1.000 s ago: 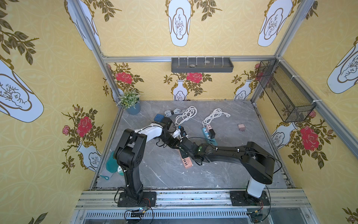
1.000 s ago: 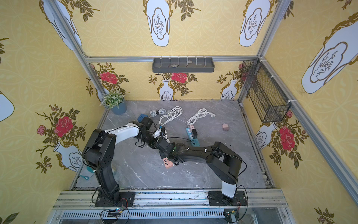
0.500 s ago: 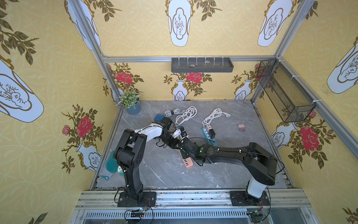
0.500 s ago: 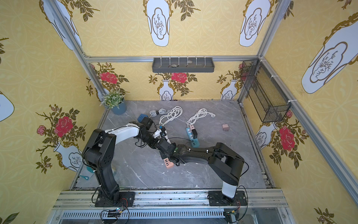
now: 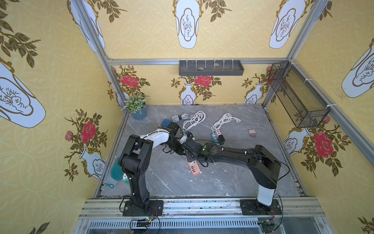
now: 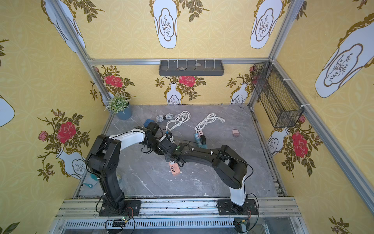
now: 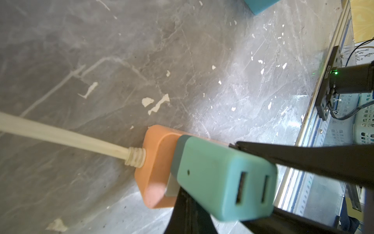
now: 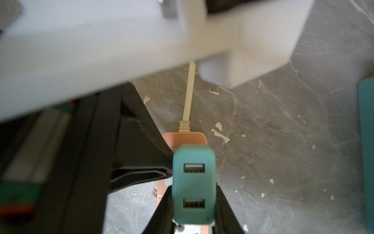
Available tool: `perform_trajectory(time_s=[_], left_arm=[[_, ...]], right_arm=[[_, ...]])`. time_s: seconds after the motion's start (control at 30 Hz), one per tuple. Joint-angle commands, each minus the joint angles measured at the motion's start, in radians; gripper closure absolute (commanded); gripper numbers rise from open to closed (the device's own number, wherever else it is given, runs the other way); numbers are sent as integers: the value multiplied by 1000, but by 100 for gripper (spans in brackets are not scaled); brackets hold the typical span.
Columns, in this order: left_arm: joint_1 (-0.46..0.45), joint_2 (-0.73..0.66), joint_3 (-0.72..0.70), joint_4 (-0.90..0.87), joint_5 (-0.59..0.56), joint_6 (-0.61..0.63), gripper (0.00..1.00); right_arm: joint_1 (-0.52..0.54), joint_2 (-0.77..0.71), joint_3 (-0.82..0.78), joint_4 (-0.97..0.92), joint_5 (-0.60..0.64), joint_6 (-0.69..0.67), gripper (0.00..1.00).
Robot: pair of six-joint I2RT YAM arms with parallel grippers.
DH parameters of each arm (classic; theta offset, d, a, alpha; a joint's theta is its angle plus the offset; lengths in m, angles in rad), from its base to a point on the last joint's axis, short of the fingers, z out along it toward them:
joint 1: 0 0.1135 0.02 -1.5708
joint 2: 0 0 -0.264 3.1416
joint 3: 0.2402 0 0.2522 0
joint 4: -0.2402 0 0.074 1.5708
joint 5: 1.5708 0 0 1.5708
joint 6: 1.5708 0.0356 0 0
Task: Pull the plug off the socket
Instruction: Remove the plug from the socket.
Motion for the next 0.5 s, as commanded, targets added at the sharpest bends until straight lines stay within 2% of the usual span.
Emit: perform_trajectory(time_s=[0.0, 0.47], left_arm=[[0, 16, -7, -18, -91, 8, 100], [0, 16, -7, -18, -90, 8, 100]], right_arm=[[4, -28, -32, 79, 1, 13, 100], [33, -90, -204, 346, 103, -56, 100]])
